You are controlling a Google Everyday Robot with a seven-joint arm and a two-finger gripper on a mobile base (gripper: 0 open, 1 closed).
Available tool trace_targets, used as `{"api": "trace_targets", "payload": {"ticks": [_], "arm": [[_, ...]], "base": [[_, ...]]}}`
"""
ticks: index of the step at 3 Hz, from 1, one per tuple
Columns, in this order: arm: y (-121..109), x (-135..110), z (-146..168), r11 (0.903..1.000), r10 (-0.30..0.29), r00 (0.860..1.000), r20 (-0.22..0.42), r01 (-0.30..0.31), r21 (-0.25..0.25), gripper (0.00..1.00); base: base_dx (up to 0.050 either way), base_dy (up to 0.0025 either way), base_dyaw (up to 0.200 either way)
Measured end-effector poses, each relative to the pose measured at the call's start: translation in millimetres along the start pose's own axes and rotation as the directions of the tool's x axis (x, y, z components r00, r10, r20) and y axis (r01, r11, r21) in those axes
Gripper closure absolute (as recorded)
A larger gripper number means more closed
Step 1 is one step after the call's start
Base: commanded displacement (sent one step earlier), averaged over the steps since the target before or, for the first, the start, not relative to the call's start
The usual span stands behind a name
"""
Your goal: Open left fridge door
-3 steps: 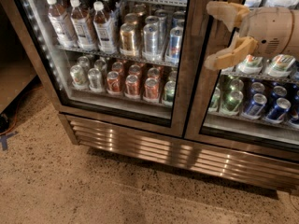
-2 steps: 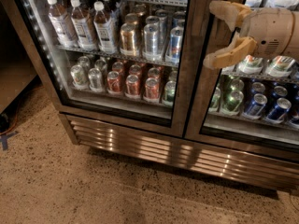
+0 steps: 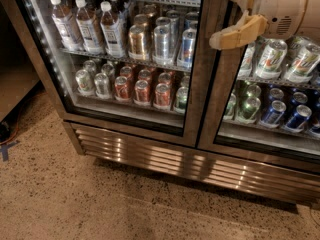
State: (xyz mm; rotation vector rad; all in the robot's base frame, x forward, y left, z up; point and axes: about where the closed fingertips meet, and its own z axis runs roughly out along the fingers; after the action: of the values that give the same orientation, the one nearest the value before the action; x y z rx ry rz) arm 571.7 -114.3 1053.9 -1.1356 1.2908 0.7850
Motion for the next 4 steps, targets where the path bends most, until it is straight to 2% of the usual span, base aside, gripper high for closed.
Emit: {"api": "trace_targets", "payload": {"ticks": [1, 3, 4], "arm": [[0, 2, 2, 1.0000, 0.001, 1.000, -0.003, -0.001, -0.003, 0.00], [-1, 28, 13, 0.9989, 0.044, 0.998, -0.039, -0.045, -0.017, 0.00], [-1, 28, 13, 0.9989, 0.044, 0.998, -0.039, -0.045, -0.017, 0.00]], "base": [[0.000, 0.00000, 0.000], [0.000, 0.00000, 0.000], [0.000, 0.00000, 0.198]]}}
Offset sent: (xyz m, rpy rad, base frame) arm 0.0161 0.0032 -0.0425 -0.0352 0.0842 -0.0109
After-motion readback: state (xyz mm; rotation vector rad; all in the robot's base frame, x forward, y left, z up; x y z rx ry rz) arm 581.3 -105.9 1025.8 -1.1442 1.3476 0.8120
